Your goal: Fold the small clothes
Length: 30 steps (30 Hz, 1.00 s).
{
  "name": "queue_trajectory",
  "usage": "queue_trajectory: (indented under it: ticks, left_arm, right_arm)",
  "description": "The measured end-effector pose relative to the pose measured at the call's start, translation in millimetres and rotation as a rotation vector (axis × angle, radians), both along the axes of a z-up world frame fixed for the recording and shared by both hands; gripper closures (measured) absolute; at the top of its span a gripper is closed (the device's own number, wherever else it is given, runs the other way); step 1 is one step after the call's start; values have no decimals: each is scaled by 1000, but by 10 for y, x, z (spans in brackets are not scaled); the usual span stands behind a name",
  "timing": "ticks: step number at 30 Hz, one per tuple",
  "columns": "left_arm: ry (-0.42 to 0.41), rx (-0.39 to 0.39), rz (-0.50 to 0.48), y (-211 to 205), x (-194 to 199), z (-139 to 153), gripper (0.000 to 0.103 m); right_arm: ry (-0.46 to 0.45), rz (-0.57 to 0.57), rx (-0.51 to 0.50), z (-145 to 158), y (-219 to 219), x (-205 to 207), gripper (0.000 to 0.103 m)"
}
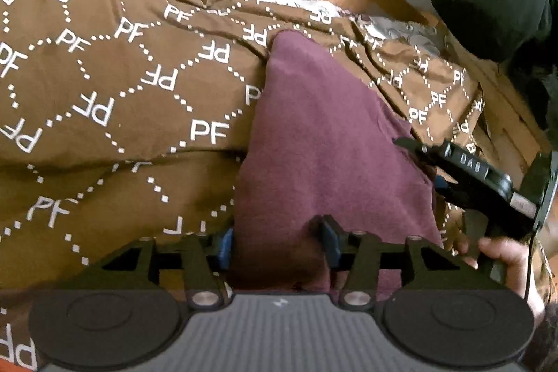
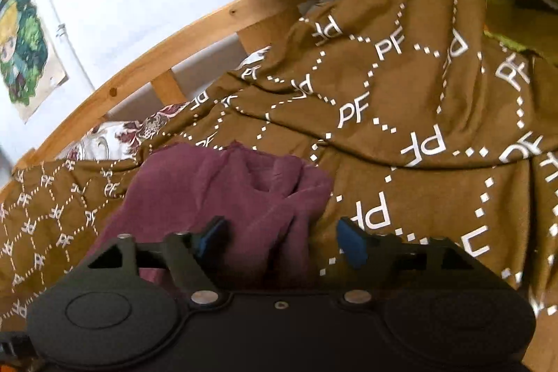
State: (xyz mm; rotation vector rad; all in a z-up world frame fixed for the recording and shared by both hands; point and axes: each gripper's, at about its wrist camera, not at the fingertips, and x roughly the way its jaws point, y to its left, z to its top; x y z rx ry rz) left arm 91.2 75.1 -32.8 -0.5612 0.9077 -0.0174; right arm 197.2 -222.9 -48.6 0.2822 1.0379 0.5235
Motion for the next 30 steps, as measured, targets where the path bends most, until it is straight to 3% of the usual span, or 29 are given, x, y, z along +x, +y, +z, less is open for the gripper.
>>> queue_trajectory:
  ticks: [3,4,5,6,8,13,18,22,26,30]
  left_arm:
    - [11,-9,-26,0,28,-20,45]
    - [11,-15,-38,7,33,-13,45]
    - [5,-11,-48,6,27,8,53]
    - [-9,3,-51,-3,5,43,60]
    - [-47,17,-53,-18,-61,120,65]
    - [-176,35,-23,44,-258,390,69]
    - [-294,153,52,189,-404,648,69]
    - [-271,177,151,413,-332,616,68]
    - [-196,154,224,611,-168,398,67]
    - [-122,130,232,638,-84,194,63]
  right_arm:
    - [73,4,63,-73,28,72,25]
    - [95,7,82,-92,48,76,35]
    - [106,12,89,-93,69,68,58]
    - [117,28,88,-91,107,56,65]
    - [83,49,50,-14,194,6,79]
    - [-63,108,28,430,412,-90,83]
    - [-228,191,66,870,791,-97,83]
    - [-330,277,95,1054,1182,0,83]
    - [-276,317,111,819,1563,263,83]
    - [-180,337,47,432,1796,473,81]
